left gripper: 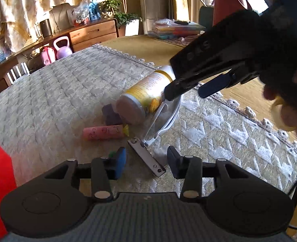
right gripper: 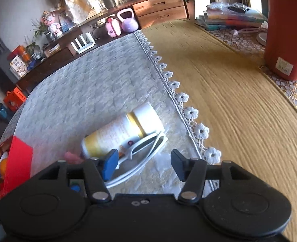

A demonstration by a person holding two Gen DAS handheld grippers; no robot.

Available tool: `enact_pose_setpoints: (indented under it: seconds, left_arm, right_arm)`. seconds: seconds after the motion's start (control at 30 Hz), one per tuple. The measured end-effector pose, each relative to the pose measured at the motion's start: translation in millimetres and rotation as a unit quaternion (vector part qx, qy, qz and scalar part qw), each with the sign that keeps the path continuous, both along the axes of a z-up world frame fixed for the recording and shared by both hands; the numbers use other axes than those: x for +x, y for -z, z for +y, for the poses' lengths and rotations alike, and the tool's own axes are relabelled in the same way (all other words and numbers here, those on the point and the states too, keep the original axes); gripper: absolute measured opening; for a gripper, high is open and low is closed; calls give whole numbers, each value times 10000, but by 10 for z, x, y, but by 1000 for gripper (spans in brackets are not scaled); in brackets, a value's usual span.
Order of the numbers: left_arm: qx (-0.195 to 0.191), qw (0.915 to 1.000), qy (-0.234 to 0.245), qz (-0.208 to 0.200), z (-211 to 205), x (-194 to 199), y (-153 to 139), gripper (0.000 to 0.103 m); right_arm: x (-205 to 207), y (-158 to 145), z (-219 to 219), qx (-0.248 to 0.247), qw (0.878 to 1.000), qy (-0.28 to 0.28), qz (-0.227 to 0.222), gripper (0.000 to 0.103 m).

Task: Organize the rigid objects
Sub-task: 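Close the left tool on the nail clipper while the right tool grasps the sunglasses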

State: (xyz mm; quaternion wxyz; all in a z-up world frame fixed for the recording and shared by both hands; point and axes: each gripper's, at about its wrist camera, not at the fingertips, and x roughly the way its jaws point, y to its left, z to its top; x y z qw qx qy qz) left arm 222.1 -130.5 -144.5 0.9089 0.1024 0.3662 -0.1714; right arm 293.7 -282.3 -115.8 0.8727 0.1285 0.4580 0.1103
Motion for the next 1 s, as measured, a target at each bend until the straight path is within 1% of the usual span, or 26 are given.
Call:
enact_pose_setpoints:
  seconds: [0.1, 0.2, 0.27, 0.3, 0.33, 0.37, 0.4, 0.43, 0.47, 0.5, 0.53, 0.57, 0.6, 0.63, 0.67, 0.7, 0.77, 0.87, 1.0]
  left_arm:
    - [-121, 9998, -98, 92, 20, 26, 3, 43]
    - [-147, 9997, -128, 117, 15, 48, 9, 44]
    - [-202, 9996, -146, 130, 25, 62, 13, 43]
    - [-223, 9996, -152, 124, 29, 58, 18, 43]
    - [-223, 9996, -153, 104, 31, 51, 20, 40]
    - [-234, 9996, -136, 88, 33, 39, 21, 36]
    - [-255, 9996, -122, 77, 39, 24, 21, 33]
    - [-264, 9995, -140, 66, 49, 10, 19, 28]
    - [-294, 9994, -153, 77, 58, 5, 16, 27]
    - [-312, 9994, -158, 87, 58, 8, 9, 27]
    - [-305, 9994, -148, 79, 58, 3, 7, 26]
    - [-303, 9994, -140, 76, 59, -2, 2, 25]
    - [-322, 9994, -125, 91, 65, -5, -2, 25]
    - [-345, 9993, -115, 114, 75, -11, -6, 23]
    - [-330, 9993, -110, 104, 82, -24, -7, 15]
    - [-273, 9996, -70, 88, 84, -44, -2, 14]
    - [-213, 9998, -4, 67, 87, -82, 1, 11]
    - [-204, 9997, -52, 89, 99, -115, -10, 11]
    - [-176, 9996, -191, 82, 127, -142, -25, 11]
  right_arm:
    - [43, 60, 95, -110, 9999, -96, 37, 57]
    - [39, 86, 209, -398, 9989, -229, -118, 59]
    - [26, 88, 269, -539, 9977, -348, -200, 58]
    - [9, 89, 286, -583, 9972, -390, -242, 52]
    - [-3, 88, 296, -607, 9968, -431, -275, 46]
    - [-18, 82, 295, -619, 9967, -439, -302, 43]
    - [-22, 81, 279, -589, 9968, -443, -295, 38]
    - [-33, 76, 254, -487, 9973, -464, -298, 35]
    - [-43, 73, 233, -416, 9975, -484, -298, 34]
    - [-49, 65, 225, -375, 9976, -508, -299, 33]
    - [-65, 58, 210, -311, 9975, -539, -325, 27]
    - [-85, 41, 191, -245, 9974, -557, -375, 26]
    - [-102, 22, 165, -184, 9974, -567, -401, 23]
    - [-111, 7, 143, -106, 9974, -576, -421, 6]
    - [-113, -9, 119, -138, 9977, -510, -426, 5]
    - [-106, -10, 101, -160, 9978, -491, -416, 5]
    - [-102, 9, 60, -14, 9980, -536, -340, 5]
    - [-137, -18, 50, 61, 9978, -566, -338, 5]
    - [-223, -117, 48, 60, 9968, -603, -518, 5]
